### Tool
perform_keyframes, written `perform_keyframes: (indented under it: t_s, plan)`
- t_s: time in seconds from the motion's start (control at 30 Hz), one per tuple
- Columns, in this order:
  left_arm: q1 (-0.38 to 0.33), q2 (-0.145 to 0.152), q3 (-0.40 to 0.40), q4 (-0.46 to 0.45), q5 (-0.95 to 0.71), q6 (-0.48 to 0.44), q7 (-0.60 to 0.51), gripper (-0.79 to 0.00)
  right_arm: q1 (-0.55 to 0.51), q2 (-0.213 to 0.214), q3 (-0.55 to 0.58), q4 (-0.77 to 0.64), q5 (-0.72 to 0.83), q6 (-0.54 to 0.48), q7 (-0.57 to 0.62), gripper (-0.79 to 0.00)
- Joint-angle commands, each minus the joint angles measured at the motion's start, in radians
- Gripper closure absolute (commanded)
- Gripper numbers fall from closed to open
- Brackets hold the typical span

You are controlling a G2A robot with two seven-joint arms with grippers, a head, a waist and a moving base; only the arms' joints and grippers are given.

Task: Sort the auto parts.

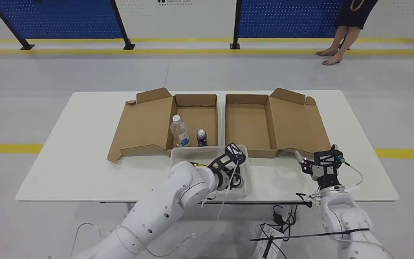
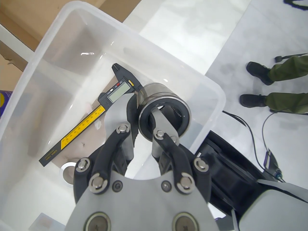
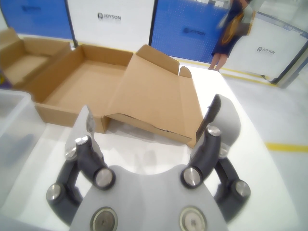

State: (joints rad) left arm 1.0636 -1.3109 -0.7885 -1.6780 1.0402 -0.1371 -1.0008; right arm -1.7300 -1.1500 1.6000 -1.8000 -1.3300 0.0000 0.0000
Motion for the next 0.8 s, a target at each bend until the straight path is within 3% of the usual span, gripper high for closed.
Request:
perform_keyframes:
  t_s: [0.0, 0.37, 0.77]
  plan:
    - [0.005, 0.002, -0.016, -0.024, -0.005, 0.007, 0.001, 0.000, 0.000, 0.000, 0.000, 0.000, 0.000, 0.000, 0.000, -0.785]
    - [0.037, 0.022, -0.107, -0.194, -0.016, 0.021, -0.068, 0.000, 0.000, 0.000, 0.000, 0.000, 0.000, 0.000, 0.000, -0.785]
    - [0.135, 0.051, -0.229, -0.378, 0.146, 0.139, -0.138, 0.000, 0.000, 0.000, 0.000, 0.000, 0.000, 0.000, 0.000, -0.785]
